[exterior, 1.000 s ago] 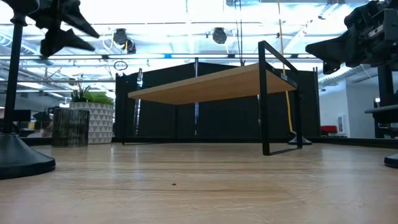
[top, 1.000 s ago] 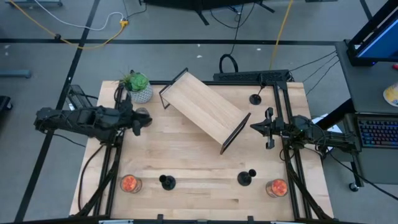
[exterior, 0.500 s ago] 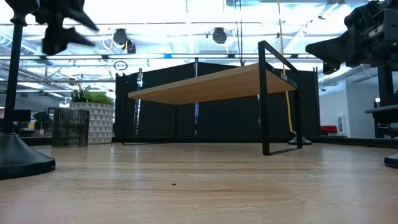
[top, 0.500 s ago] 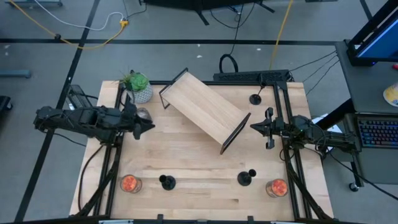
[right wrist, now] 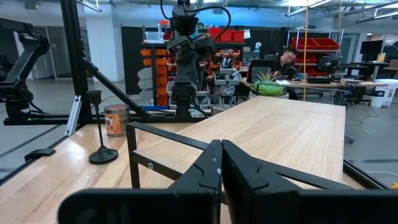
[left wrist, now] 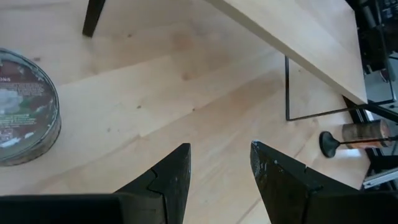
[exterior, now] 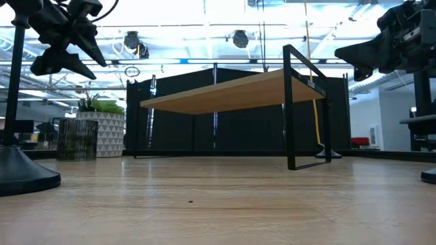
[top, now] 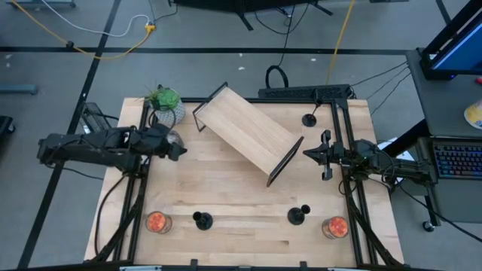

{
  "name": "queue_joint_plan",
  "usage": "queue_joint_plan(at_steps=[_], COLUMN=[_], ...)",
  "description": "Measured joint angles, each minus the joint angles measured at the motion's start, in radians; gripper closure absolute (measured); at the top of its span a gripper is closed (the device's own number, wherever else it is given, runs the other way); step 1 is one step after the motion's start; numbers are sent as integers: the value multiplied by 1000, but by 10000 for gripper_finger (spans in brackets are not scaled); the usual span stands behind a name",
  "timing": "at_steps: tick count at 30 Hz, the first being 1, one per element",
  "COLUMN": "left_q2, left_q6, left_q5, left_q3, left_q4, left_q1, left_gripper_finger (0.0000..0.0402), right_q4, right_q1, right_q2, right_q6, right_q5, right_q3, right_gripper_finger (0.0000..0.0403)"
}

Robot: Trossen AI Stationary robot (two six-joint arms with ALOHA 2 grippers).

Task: Pick & Place candle stick holders
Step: Put the brown scented candle on the shelf

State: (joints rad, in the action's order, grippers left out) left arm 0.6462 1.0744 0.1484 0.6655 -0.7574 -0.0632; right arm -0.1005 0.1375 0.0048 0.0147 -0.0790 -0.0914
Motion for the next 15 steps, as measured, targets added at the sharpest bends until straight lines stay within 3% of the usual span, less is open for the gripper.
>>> queue_joint_plan(at_steps=[9,15], left_q2=[2,31], left_q6=[-26,-29], left_q5=[-53,44], left_q3=[1,101], left_q4=[-11,-174], left_q1=[-38,-80], left_gripper_finger=[229,229], right_q4=[0,0], right_q1=[0,0], right_q2=[0,0], right_q6=[0,0], right_q5=[0,0], right_q3=[0,0], right_gripper_finger=[403,403])
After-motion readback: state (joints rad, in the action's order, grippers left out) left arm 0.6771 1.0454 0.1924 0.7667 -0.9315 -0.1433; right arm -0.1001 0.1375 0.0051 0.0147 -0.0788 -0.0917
